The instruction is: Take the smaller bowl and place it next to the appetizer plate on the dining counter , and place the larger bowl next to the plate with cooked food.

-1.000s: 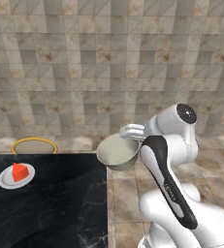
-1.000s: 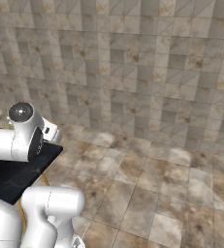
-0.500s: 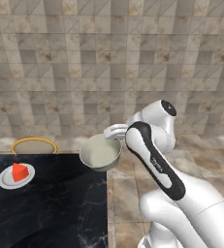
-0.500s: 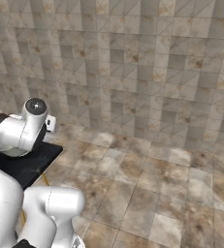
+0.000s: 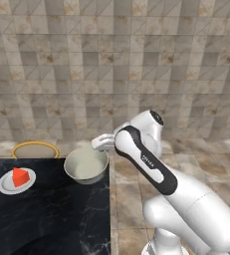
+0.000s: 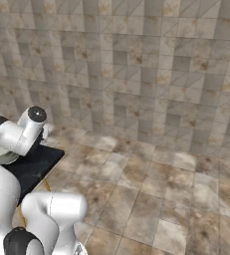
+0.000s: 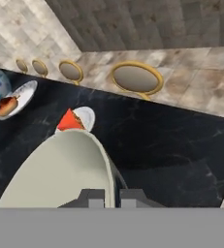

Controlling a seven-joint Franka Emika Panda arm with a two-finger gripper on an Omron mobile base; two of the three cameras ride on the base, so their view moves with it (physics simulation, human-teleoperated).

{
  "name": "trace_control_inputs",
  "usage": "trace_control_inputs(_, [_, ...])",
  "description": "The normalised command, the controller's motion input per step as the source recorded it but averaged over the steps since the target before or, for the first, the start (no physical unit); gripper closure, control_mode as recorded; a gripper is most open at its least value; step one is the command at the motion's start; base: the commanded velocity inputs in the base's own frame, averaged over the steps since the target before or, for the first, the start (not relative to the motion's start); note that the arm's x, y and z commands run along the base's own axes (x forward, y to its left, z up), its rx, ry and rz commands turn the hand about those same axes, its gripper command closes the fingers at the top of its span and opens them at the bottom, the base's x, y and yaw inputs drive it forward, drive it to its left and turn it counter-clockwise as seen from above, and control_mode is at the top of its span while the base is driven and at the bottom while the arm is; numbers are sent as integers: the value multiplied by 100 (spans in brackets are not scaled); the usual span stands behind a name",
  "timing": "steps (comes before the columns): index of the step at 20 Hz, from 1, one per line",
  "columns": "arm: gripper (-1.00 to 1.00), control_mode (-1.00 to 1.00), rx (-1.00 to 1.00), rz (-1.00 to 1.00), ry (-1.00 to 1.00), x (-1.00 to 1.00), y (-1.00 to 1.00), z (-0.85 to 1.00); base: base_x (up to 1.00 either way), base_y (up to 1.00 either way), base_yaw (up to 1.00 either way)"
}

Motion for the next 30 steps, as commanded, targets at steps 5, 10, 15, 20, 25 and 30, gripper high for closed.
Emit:
trace_control_inputs(5, [100, -100, 25, -13, -4, 0, 0, -59, 0, 0, 0])
trace_control_inputs(10, [100, -100, 27, -11, 0, 0, 0, -32, 0, 0, 0])
trace_control_inputs(15, [100, -100, 28, -8, 6, 0, 6, 1, 0, 0, 0])
trace_control_inputs(20, [100, -100, 16, -8, 19, 0, 22, 0, 0, 0, 0])
trace_control_inputs(25, [100, -100, -1, -9, 33, -1, 10, -17, 0, 0, 0])
trace_control_inputs(30, [100, -100, -9, -12, 24, 0, 30, -2, 0, 0, 0])
